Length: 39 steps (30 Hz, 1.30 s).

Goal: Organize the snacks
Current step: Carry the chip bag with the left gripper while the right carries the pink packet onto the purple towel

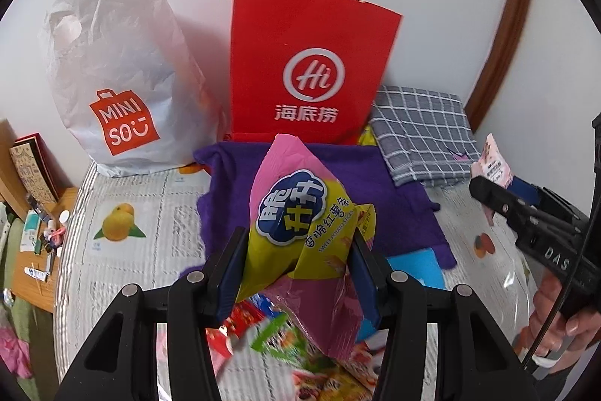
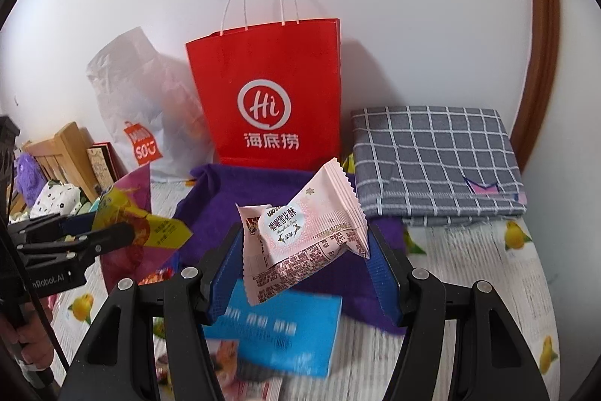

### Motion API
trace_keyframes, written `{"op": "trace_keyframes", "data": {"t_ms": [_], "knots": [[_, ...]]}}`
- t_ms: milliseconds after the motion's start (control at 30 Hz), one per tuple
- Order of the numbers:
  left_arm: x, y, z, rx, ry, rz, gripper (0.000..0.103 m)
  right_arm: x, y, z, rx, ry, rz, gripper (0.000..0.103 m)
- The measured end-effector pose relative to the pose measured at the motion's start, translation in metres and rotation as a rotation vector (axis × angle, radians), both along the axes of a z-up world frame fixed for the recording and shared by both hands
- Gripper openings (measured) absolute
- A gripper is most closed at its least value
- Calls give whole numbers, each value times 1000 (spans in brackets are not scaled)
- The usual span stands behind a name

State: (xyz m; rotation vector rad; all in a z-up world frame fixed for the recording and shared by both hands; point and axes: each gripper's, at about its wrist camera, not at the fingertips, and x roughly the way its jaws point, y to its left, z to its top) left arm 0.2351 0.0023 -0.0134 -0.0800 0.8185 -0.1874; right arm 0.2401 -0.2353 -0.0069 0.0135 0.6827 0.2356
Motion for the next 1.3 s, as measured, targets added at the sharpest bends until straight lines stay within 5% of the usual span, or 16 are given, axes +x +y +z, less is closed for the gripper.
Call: {"op": "trace_keyframes", "data": {"t_ms": [467, 1300], "knots": [[69, 13, -19, -7, 61, 31, 49, 79, 4, -7, 13, 21, 21, 62], [150, 19, -93, -29, 209, 30, 49, 146, 5, -110, -19, 296, 77, 62]]}}
